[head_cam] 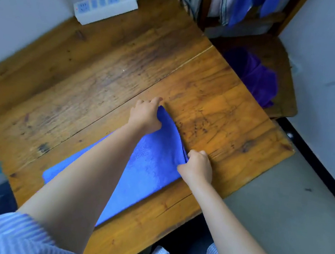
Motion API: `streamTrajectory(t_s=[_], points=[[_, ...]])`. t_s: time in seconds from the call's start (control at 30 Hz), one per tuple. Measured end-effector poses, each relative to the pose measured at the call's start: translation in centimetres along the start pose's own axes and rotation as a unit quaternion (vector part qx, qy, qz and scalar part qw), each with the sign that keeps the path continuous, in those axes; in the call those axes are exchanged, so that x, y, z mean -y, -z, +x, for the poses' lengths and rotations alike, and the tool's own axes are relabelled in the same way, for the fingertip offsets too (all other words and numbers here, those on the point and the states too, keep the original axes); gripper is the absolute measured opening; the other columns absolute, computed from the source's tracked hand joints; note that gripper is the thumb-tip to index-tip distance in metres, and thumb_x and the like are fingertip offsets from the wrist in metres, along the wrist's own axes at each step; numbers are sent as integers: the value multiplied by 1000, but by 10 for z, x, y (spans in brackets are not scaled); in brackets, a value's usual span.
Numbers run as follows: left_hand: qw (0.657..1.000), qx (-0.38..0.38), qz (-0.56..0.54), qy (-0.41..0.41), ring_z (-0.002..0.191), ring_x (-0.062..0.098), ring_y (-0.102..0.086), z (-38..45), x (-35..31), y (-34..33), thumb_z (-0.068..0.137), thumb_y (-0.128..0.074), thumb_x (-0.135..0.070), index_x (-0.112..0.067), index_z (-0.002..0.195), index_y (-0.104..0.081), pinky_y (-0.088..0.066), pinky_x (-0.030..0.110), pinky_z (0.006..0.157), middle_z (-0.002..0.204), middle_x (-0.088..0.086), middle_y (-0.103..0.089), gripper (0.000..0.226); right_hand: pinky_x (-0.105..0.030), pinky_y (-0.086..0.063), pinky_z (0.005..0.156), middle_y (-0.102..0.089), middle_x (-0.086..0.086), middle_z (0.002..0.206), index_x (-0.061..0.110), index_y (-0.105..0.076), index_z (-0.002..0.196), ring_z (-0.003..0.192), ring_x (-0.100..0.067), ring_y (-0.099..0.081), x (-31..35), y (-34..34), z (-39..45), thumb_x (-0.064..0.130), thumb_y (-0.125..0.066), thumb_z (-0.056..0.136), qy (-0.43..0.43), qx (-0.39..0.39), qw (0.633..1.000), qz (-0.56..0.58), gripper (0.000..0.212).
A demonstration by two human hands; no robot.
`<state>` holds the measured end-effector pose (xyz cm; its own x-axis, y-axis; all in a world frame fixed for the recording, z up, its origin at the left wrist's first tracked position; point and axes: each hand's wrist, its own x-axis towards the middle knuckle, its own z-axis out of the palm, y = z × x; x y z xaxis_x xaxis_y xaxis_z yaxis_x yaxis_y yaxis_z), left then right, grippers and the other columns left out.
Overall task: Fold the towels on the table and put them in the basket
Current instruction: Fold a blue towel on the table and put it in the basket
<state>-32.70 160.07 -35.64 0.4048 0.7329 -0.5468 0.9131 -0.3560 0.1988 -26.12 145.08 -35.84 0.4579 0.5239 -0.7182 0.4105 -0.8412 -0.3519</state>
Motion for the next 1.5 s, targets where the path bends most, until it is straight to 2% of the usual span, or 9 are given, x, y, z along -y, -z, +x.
streamTrajectory(t_s=[0.27,0.37,0.5,0.73,0.93,1.07,1.27,1.37,1.5], points=[[972,-15,-231,44,78,22,-47,33,-4,53,80,-49,-1,-11,89,-56,-33,22,52,69,2,-47,15,-28,-37,69,-58,-11,102,10,-48,92,102,-31,-55,36,75,55,1,-47,81,61,-10,997,-49,14],[974,-68,-215,37,81,24,-48,47,-3,81,79,-50,0,-9,96,-56,-36,24,53,83,6,-52,20,-31,-41,73,-58,-13,115,7,-55,100,108,-32,-55,65,105,78,3,-48,84,102,-45,986,-121,18],[987,-132,-94,-15,113,31,-50,56,-2,110,80,-50,2,-7,122,-50,-43,33,84,121,13,-56,42,-36,-44,84,-52,-14,120,3,-57,107,114,-32,-48,98,139,93,2,-47,87,190,-143,943,-232,23],[974,-216,29,-65,104,29,-48,35,22,127,83,-52,-1,-6,108,-58,-39,34,73,107,12,-56,26,-37,-40,59,-57,-21,79,-2,-56,69,78,-39,-55,118,152,94,-22,-58,55,393,-359,814,-232,25],[935,-268,12,-233,78,31,-52,-7,64,83,66,-59,5,-5,74,-51,-49,37,57,76,18,-57,15,-28,-45,54,-61,-17,76,1,-55,63,72,-36,-61,78,125,58,-21,-66,45,505,-291,775,-244,30],[905,-276,51,-321,57,23,-43,-36,75,54,57,-43,-4,-17,68,-31,-35,25,47,56,9,-51,21,-32,-52,55,-64,-18,79,0,-55,62,76,-37,-64,43,103,28,-21,-72,42,508,-268,782,-243,33],[885,-246,153,-365,42,20,-48,-82,87,8,61,-34,-9,-10,52,-48,-21,27,55,47,2,-47,17,-38,-56,58,-64,-22,83,1,-50,57,83,-39,-66,-7,55,7,-26,-65,34,527,-228,783,-237,38],[889,-210,191,-359,41,19,-49,-92,95,-8,51,-55,-2,-12,52,-49,-24,25,55,46,0,-48,12,-35,-56,57,-64,-21,79,1,-49,56,78,-37,-67,-22,38,2,-24,-66,31,542,-221,775,-237,39],[911,-130,225,-320,40,17,-52,-99,106,-31,28,-83,-2,-13,56,-54,-25,24,56,45,-3,-50,42,-33,-54,54,-63,-18,74,1,-49,56,71,-34,-66,-38,17,-1,-21,-69,29,547,-214,772,-245,41]])
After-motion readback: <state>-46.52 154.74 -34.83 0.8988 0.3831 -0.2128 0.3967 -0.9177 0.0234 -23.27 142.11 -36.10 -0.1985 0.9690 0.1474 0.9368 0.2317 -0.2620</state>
